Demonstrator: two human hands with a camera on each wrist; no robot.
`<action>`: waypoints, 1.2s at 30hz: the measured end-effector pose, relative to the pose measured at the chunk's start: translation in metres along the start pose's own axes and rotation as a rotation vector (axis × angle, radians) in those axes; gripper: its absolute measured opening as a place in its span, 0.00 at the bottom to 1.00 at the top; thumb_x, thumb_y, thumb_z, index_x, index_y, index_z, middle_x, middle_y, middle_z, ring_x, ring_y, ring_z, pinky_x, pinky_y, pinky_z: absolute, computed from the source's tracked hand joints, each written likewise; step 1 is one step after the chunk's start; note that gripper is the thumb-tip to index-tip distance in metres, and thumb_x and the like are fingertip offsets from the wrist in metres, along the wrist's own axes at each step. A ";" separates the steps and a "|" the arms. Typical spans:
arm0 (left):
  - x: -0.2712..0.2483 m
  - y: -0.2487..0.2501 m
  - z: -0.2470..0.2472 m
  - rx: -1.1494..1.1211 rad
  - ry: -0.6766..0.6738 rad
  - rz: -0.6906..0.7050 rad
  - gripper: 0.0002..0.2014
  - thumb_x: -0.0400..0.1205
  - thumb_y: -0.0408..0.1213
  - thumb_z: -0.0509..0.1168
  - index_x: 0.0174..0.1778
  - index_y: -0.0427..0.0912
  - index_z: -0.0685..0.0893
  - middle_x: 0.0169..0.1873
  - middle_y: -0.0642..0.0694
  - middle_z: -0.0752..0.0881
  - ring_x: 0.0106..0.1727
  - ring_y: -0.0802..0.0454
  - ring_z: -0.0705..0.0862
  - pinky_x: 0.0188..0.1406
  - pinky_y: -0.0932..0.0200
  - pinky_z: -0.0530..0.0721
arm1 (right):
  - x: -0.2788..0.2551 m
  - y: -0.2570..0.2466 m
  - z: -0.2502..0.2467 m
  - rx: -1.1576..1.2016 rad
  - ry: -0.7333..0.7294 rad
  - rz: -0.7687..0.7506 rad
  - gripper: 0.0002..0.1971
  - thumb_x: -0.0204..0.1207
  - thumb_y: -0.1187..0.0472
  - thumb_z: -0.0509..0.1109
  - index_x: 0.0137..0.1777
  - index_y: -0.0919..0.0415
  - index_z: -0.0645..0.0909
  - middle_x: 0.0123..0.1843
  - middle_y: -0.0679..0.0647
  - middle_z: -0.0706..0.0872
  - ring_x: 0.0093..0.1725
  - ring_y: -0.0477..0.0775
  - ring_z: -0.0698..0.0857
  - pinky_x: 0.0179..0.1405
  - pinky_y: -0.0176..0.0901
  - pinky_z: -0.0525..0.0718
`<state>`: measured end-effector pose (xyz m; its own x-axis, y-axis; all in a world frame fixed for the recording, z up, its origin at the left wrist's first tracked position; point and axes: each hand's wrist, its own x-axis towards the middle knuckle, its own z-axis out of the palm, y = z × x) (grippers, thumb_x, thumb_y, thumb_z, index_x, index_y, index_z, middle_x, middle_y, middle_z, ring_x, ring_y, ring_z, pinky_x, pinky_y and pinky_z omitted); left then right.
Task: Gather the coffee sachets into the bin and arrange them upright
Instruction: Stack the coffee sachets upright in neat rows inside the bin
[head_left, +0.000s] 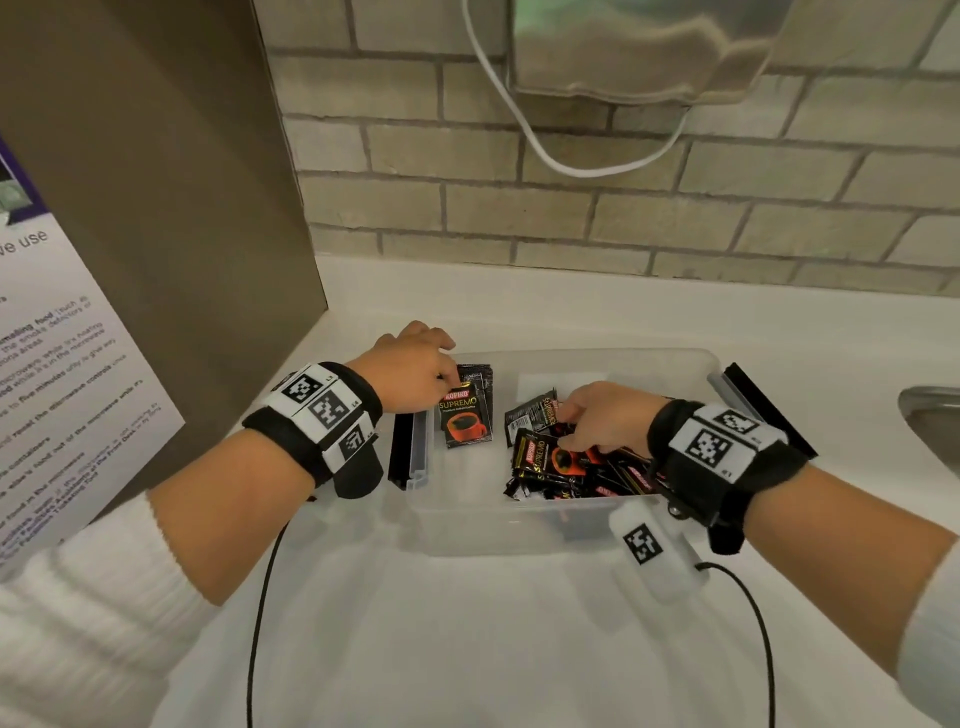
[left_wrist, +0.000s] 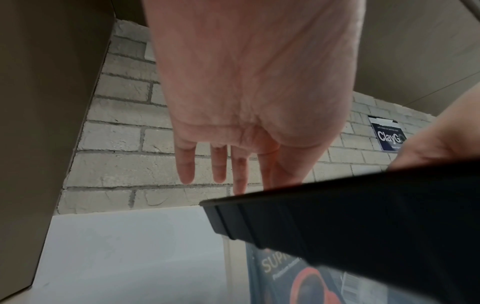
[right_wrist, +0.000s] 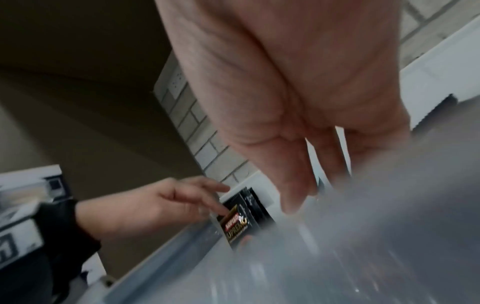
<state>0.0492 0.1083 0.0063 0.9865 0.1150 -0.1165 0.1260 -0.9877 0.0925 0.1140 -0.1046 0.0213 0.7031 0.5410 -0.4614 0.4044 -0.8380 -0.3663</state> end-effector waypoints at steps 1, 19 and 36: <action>0.000 0.000 0.000 -0.006 0.008 0.004 0.14 0.84 0.40 0.57 0.61 0.54 0.84 0.77 0.50 0.64 0.77 0.48 0.56 0.74 0.46 0.57 | -0.002 0.000 0.000 0.034 -0.003 0.000 0.24 0.79 0.62 0.67 0.75 0.62 0.70 0.69 0.59 0.80 0.67 0.59 0.80 0.70 0.48 0.78; -0.003 0.003 -0.005 -0.004 0.057 0.028 0.13 0.81 0.40 0.60 0.58 0.53 0.86 0.76 0.50 0.66 0.77 0.49 0.56 0.72 0.48 0.58 | 0.043 -0.060 0.006 0.624 -0.151 0.067 0.06 0.83 0.70 0.58 0.46 0.67 0.75 0.49 0.60 0.81 0.51 0.53 0.81 0.51 0.34 0.83; -0.003 0.004 -0.008 -0.052 0.080 0.073 0.05 0.77 0.39 0.68 0.44 0.48 0.90 0.75 0.51 0.68 0.77 0.51 0.57 0.71 0.47 0.58 | 0.012 -0.011 -0.049 0.326 -0.027 0.068 0.18 0.81 0.71 0.60 0.71 0.73 0.71 0.67 0.64 0.80 0.51 0.54 0.83 0.62 0.45 0.83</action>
<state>0.0471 0.1052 0.0147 0.9982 0.0530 -0.0283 0.0566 -0.9871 0.1496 0.1465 -0.0922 0.0597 0.7048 0.4900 -0.5130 0.1457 -0.8077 -0.5713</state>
